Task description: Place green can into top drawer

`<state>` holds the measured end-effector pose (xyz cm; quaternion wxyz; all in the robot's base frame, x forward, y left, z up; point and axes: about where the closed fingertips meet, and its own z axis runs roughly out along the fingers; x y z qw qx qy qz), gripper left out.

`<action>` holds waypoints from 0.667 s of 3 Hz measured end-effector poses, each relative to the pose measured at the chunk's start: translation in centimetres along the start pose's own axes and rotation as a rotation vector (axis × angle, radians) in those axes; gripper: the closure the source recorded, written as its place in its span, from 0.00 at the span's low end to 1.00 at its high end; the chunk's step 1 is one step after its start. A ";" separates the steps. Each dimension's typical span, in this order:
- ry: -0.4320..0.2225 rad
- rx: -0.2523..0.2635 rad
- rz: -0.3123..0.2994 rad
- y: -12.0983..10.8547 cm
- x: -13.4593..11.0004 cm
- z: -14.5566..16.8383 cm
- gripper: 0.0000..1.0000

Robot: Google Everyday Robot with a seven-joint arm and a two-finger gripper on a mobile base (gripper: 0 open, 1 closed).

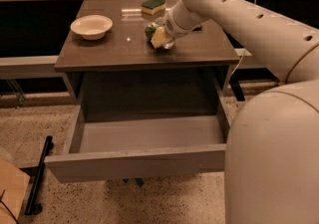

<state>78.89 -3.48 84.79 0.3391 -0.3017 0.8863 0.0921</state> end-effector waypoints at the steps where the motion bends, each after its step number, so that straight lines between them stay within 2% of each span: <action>1: 0.008 -0.018 -0.023 0.6 1.8 -3.2 0.94; 2: -0.030 -0.114 -0.031 2.2 5.0 -7.1 1.00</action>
Offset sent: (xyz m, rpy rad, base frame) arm -0.1643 -0.0659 0.0317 0.2318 0.0547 0.2005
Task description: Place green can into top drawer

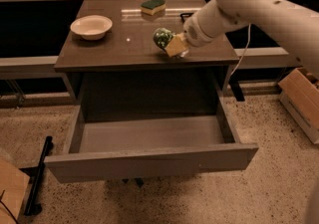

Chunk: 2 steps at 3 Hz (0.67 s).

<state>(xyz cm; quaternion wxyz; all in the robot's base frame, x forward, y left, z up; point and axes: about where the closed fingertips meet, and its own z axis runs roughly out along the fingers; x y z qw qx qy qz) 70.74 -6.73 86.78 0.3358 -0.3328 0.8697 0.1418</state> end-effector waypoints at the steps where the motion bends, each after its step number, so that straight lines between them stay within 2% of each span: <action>1: -0.065 -0.140 -0.016 4.4 3.3 -3.3 1.00; 2: -0.075 -0.265 -0.054 8.8 8.0 -6.7 1.00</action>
Offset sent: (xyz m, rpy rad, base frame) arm -0.2286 -0.0241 -0.0103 0.2320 0.0914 0.3482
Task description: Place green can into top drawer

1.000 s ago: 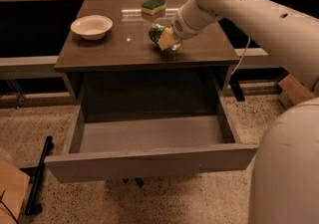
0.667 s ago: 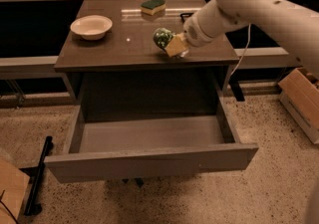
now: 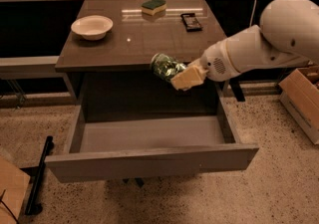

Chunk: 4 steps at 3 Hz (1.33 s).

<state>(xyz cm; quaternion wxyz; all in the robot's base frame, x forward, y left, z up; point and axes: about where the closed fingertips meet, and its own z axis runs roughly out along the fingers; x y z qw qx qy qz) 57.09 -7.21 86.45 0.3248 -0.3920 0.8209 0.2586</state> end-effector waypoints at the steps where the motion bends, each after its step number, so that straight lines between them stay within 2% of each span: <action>1: 0.067 -0.042 -0.009 3.1 3.9 -0.4 1.00; 2: 0.169 0.042 0.039 1.5 6.8 2.0 1.00; 3: 0.227 0.106 0.148 -1.1 8.3 4.8 1.00; 4: 0.244 0.148 0.301 -3.4 9.9 7.6 1.00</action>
Offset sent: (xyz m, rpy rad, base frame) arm -0.0308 -0.0178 -0.0894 -0.2336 0.1414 -0.1128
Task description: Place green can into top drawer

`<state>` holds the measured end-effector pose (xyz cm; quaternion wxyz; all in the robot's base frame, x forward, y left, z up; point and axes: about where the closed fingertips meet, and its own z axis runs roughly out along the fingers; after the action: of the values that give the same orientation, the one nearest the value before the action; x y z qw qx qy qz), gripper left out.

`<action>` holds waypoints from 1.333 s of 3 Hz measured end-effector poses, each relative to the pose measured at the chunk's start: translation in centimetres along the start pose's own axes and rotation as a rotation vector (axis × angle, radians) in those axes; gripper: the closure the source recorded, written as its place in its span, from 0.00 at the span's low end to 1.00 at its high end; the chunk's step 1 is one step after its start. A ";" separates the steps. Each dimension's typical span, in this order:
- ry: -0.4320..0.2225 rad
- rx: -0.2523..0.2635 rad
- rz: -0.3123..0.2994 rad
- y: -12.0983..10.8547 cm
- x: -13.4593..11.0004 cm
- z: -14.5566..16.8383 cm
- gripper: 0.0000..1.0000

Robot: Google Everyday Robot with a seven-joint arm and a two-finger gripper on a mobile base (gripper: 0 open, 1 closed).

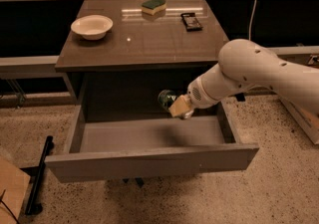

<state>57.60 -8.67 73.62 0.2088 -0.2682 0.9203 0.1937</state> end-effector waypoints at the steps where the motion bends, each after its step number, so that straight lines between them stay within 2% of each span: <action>1: 0.023 0.027 0.129 -2.0 0.4 3.0 1.00; 2: 0.015 0.040 0.180 -3.0 0.6 5.7 0.82; 3: 0.015 0.037 0.216 -3.5 1.5 7.9 0.50; 4: 0.032 0.031 0.229 -3.2 3.0 8.4 0.27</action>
Offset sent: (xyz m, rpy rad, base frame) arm 0.0467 0.0027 -0.0877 0.0246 0.0820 -0.2327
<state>59.48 -8.43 64.37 0.1746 -0.1609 0.9510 0.1979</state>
